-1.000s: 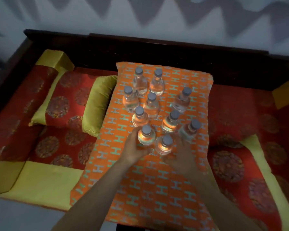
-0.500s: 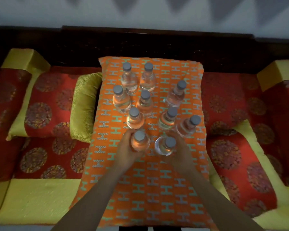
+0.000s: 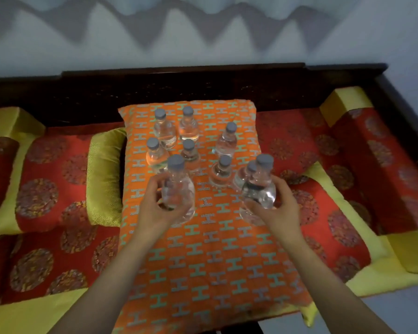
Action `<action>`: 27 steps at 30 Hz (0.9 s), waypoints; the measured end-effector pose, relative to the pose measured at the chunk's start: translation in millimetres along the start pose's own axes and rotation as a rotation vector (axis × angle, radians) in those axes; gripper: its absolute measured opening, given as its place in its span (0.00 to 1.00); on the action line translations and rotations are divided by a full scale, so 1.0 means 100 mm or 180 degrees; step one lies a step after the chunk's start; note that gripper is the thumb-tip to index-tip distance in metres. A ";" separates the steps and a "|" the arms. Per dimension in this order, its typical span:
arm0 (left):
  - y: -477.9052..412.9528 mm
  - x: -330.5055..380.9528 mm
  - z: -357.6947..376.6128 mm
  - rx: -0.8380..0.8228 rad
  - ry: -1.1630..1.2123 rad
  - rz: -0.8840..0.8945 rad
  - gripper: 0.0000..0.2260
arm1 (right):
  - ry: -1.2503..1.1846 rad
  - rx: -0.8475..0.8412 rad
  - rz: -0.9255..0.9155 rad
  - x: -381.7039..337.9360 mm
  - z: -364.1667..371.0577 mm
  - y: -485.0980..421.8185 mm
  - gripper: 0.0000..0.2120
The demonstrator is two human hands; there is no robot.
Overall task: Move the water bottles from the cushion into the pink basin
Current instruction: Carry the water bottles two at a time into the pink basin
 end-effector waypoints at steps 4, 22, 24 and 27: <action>-0.03 0.13 0.26 -0.0243 0.0001 0.0075 0.28 | -0.0004 0.0475 0.0262 0.00 -0.45 0.15 0.27; 0.92 0.67 3.10 -0.1444 -0.0164 0.0448 0.28 | -0.0001 0.1735 0.0994 0.81 -3.40 1.74 0.21; 1.12 0.66 3.48 -0.1572 -0.0185 0.0526 0.29 | 0.0019 0.1809 0.0992 0.98 -3.76 1.91 0.19; 1.43 0.60 4.05 -0.1634 -0.0167 0.0508 0.30 | 0.0085 0.1891 0.0975 1.19 -4.27 2.14 0.19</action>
Point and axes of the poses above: each hand's wrist, its own y-axis away from the middle knuckle, its own z-axis out of the palm, x = y × z, the point moved 2 cm from there along -y, towards the middle knuckle, and after that the axes turned 15 degrees about y, right-handed, at the moved point
